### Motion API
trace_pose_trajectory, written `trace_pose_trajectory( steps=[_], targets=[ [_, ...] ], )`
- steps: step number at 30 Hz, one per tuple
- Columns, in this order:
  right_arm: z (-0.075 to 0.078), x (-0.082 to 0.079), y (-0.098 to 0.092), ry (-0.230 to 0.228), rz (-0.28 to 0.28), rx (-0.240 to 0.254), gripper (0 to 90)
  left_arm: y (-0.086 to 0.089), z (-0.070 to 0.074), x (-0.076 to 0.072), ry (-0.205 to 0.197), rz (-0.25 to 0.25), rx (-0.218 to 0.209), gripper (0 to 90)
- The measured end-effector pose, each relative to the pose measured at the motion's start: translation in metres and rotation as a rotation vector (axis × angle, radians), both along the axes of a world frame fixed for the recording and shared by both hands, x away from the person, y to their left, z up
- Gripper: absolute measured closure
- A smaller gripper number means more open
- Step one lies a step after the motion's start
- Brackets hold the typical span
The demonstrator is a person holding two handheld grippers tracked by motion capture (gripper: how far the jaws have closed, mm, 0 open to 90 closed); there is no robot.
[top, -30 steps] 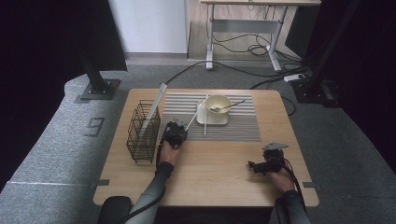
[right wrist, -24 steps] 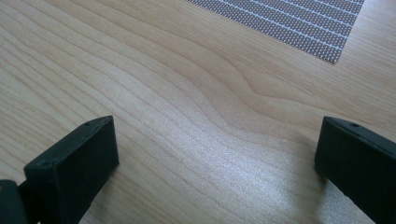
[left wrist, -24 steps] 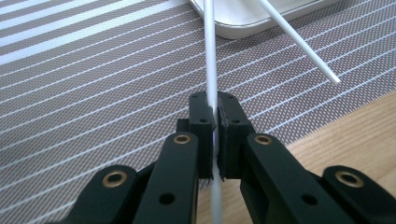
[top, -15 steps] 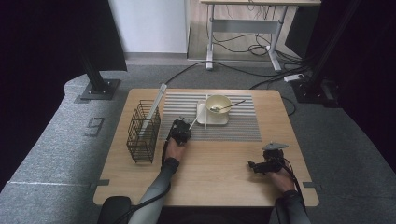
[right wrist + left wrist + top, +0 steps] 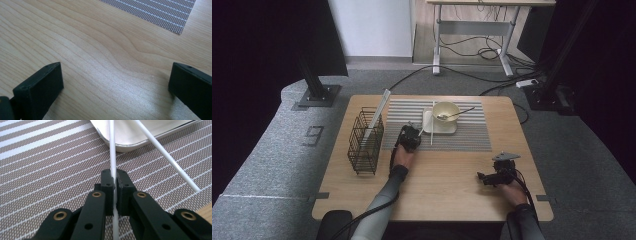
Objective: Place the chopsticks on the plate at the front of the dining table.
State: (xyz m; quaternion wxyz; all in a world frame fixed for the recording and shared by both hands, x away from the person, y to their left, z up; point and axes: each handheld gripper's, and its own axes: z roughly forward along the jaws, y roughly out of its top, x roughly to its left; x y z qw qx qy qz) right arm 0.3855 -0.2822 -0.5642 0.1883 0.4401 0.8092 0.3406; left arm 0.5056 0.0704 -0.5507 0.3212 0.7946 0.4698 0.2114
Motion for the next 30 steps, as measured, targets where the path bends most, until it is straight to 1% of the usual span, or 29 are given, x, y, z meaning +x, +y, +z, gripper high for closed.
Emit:
trace_pose_trajectory(
  steps=[10, 20, 25, 30],
  targets=[
    [0.0, 0.0, 0.0, -0.001, -0.001, 0.0, 0.0, -0.008, -0.001, 0.006, -0.008, -0.026, -0.022, 82.1],
    [0.0, 0.0, 0.0, -0.001, -0.001, 0.0, 0.0, -0.019, 0.001, 0.009, -0.004, -0.064, -0.002, 76.1],
    [0.0, 0.0, 0.0, -0.001, -0.001, 0.001, 0.0, -0.021, 0.002, 0.009, -0.004, -0.072, -0.002, 72.3],
    [0.0, 0.0, 0.0, -0.001, -0.001, 0.0, 0.0, -0.023, 0.002, 0.009, -0.002, -0.077, -0.003, 70.5]
  ],
)
